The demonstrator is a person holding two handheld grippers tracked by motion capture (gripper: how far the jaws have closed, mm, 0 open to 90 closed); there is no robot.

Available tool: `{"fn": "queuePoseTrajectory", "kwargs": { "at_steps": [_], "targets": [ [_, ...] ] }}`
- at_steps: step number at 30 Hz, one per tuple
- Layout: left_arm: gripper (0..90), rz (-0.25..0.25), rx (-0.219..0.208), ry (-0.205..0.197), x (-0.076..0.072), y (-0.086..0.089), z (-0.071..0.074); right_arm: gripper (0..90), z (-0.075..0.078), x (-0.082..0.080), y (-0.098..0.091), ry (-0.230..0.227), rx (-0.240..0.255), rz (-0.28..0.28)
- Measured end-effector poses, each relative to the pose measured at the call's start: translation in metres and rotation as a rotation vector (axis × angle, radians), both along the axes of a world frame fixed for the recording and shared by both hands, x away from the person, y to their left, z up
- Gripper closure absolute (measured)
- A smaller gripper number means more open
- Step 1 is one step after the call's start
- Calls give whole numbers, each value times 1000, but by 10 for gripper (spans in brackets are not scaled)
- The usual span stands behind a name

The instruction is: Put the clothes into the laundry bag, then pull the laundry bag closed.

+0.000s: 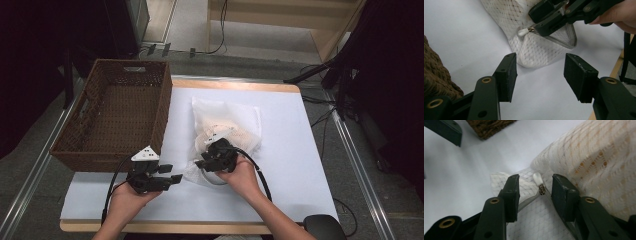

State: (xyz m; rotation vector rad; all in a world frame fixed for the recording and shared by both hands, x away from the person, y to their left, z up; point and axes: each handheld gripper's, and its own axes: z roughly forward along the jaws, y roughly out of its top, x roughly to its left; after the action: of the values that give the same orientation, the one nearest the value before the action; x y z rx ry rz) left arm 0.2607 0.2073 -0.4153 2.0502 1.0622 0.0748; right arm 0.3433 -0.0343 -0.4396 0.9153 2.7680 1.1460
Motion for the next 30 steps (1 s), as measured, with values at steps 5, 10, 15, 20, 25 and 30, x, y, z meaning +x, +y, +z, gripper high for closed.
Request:
{"fn": "queuePoseTrajectory", "kwargs": {
  "at_steps": [5, 10, 15, 20, 25, 30],
  "targets": [
    [445, -3, 6, 3, 0, -1, -1, 599, -8, 0, 3, -24, -20, -4],
    [444, -6, 2, 5, 0, -1, -2, 625, -16, 0, 5, -40, -49, 0],
    [444, -4, 2, 8, 0, 0, -1, 678, -24, -3, 7, -78, -77, -2],
    [444, -7, 3, 13, 0, -2, -2, 760, -27, -4, 4, -97, -60, -20],
    [444, -8, 5, 15, 1, -5, -4, 837, -28, -3, 4, -66, -38, -40],
    [445, -17, 14, 21, 3, -10, -7, 900, -22, -1, 4, -17, -41, -39]
  ]
}}
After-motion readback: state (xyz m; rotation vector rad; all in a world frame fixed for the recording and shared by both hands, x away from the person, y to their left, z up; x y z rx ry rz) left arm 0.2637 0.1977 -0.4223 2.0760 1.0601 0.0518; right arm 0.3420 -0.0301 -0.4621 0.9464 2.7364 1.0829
